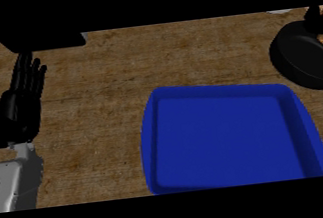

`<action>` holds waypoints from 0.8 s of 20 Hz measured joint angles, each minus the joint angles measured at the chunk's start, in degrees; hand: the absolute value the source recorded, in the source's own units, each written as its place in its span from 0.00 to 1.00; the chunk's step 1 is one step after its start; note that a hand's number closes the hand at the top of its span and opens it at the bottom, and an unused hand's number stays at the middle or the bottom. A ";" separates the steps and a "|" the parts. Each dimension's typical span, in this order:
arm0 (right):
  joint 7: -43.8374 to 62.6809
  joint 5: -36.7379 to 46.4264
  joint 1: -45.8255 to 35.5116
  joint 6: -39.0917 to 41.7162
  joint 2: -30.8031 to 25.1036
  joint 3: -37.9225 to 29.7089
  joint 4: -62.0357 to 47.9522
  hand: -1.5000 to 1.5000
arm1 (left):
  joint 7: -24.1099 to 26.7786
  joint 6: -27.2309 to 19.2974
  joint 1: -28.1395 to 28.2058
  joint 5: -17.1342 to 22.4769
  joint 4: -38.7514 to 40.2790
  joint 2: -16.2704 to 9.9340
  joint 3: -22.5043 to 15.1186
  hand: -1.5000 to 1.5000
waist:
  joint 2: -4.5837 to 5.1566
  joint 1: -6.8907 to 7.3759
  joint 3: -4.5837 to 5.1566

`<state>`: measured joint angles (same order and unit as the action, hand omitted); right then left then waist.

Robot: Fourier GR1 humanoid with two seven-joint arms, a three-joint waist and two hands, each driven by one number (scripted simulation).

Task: Pick the croissant from the tray and place it in the pot

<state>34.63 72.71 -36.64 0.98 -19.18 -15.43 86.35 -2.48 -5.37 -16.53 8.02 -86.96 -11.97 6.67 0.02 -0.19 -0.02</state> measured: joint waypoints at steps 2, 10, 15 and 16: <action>-3.49 -2.85 0.25 -1.33 -2.55 -2.74 -2.76 1.00 | 0.72 0.16 0.91 -0.14 -0.32 0.35 -0.13 0.50 | 0.01 0.16 0.00; -15.85 -9.08 1.65 -10.08 -8.72 -8.30 -17.63 1.00 | 0.59 0.47 0.87 -0.67 -0.80 0.61 -0.20 0.50 | 0.11 0.52 -0.02; -20.40 -10.38 -0.61 -14.45 -11.40 -9.66 -29.63 1.00 | -0.61 -0.04 -0.17 -1.06 -1.01 1.30 -0.61 0.50 | 0.17 0.75 -0.01; -21.20 -10.26 -1.09 -14.95 -12.09 -9.87 -32.60 1.00 | -0.76 0.13 0.17 -1.01 -1.48 1.42 -0.85 0.50 | 0.23 0.98 -0.01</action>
<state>13.43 62.45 -37.74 -13.97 -31.27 -25.30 53.75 -3.23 -5.24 -16.36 7.01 -88.45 -10.55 5.82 0.25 0.79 -0.04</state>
